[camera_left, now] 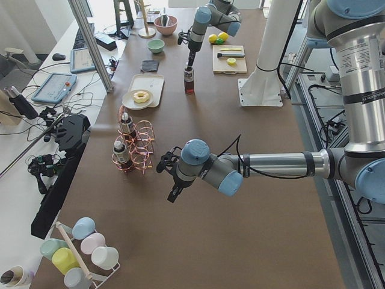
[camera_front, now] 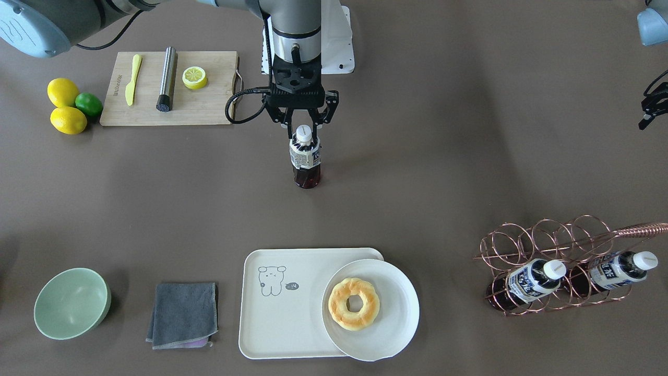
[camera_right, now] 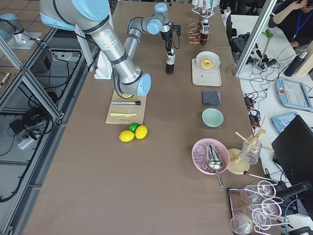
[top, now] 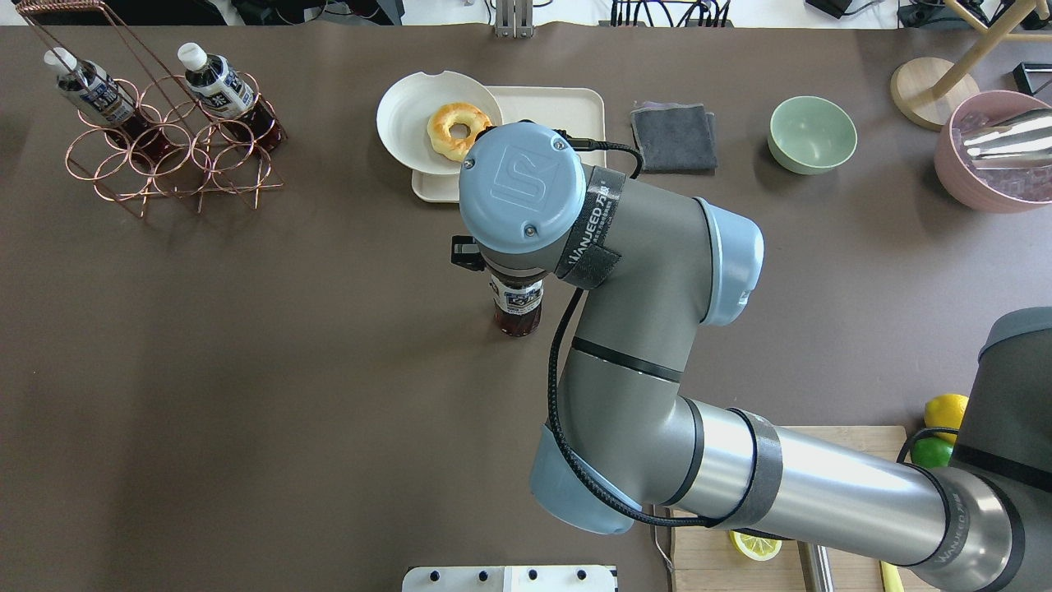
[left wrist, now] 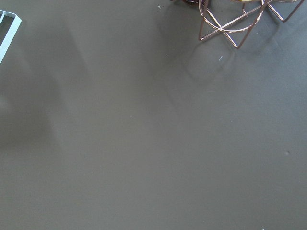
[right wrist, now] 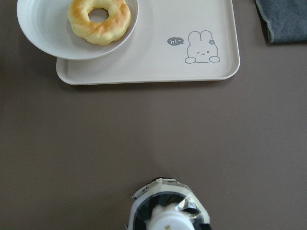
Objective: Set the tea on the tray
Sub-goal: 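Lower the right gripper around the bottle cap and grasp it, then lift the bottle with the right gripper onto the cream tray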
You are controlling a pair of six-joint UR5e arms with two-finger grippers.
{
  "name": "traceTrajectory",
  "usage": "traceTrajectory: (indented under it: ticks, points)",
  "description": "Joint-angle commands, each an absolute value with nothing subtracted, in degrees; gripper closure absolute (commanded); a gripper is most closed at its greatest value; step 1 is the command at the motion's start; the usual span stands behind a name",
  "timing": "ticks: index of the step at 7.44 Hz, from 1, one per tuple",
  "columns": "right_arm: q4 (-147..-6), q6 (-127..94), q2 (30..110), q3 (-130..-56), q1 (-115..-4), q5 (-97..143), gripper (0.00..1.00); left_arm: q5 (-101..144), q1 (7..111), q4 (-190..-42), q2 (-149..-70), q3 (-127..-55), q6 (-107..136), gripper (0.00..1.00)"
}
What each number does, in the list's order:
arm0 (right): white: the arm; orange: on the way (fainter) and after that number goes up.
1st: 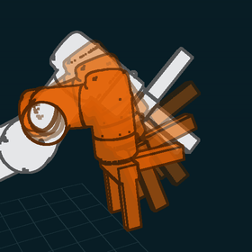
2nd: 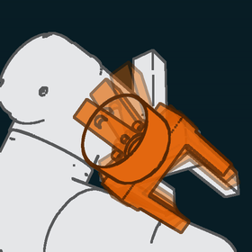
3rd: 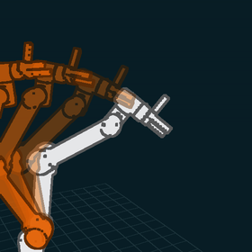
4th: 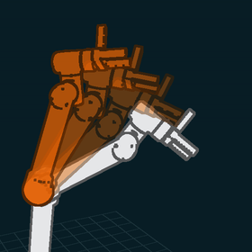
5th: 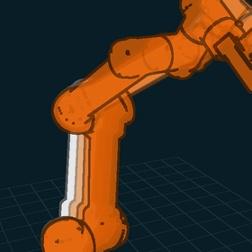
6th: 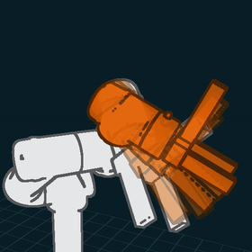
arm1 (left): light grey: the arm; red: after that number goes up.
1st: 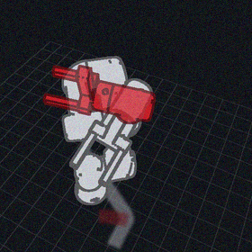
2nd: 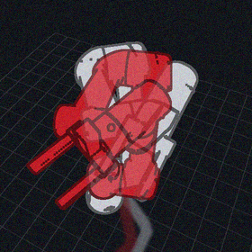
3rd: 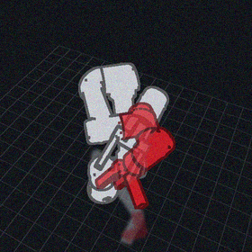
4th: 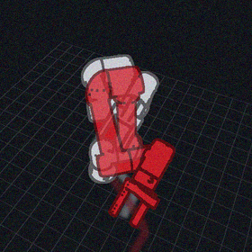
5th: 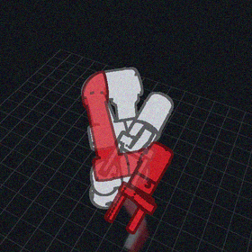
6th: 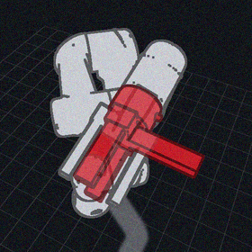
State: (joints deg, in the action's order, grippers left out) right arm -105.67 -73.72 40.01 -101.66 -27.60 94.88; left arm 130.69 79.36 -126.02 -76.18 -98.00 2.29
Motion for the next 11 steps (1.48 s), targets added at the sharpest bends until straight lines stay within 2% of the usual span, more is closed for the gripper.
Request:
traceTrajectory:
  ticks: [1, 4, 6, 9, 11]
  points:
    - [-106.0, -73.6, 39.5, -101.8, -27.7, 93.7, 1.00, 130.7, 79.4, -125.9, -76.2, -98.0, 2.3, 0.00]
    - [-106.0, -69.3, 38.0, -101.2, -32.5, 93.8, 1.00, 130.7, 79.4, -125.9, -76.3, -98.0, 2.3, 0.00]
    - [-104.2, -64.4, 36.8, -96.8, -38.9, 94.7, 1.00, 130.7, 79.5, -126.1, -76.2, -98.3, 2.3, 0.00]
    - [-91.6, -62.5, 28.7, -74.9, -46.1, 99.7, 1.00, 130.7, 79.6, -128.6, -75.3, -98.4, 2.5, 0.00]
    - [-88.0, -60.4, 28.6, -69.4, -47.6, 100.9, 1.00, 130.7, 79.7, -128.7, -75.4, -98.7, 2.6, 0.00]
